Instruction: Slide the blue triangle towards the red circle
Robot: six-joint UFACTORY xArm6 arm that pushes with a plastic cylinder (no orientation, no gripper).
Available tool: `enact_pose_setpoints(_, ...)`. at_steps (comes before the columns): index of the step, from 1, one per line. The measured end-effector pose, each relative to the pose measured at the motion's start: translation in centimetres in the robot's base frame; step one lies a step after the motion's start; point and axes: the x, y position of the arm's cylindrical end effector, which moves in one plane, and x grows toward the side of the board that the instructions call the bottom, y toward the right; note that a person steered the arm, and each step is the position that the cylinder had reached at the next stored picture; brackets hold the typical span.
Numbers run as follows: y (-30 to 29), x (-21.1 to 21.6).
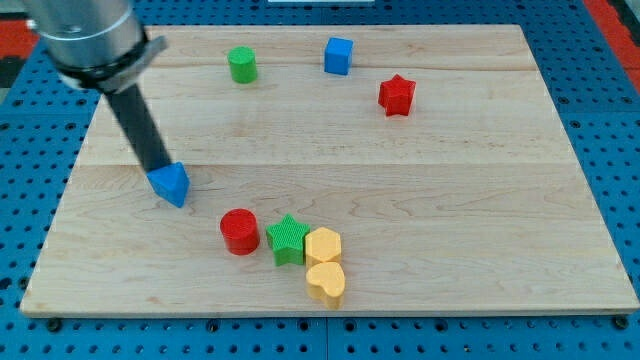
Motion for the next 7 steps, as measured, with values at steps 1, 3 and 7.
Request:
enact_pose_setpoints(1, 2.6, 2.5)
enact_pose_setpoints(3, 5.5, 5.3)
enact_pose_setpoints(7, 0.3, 4.7)
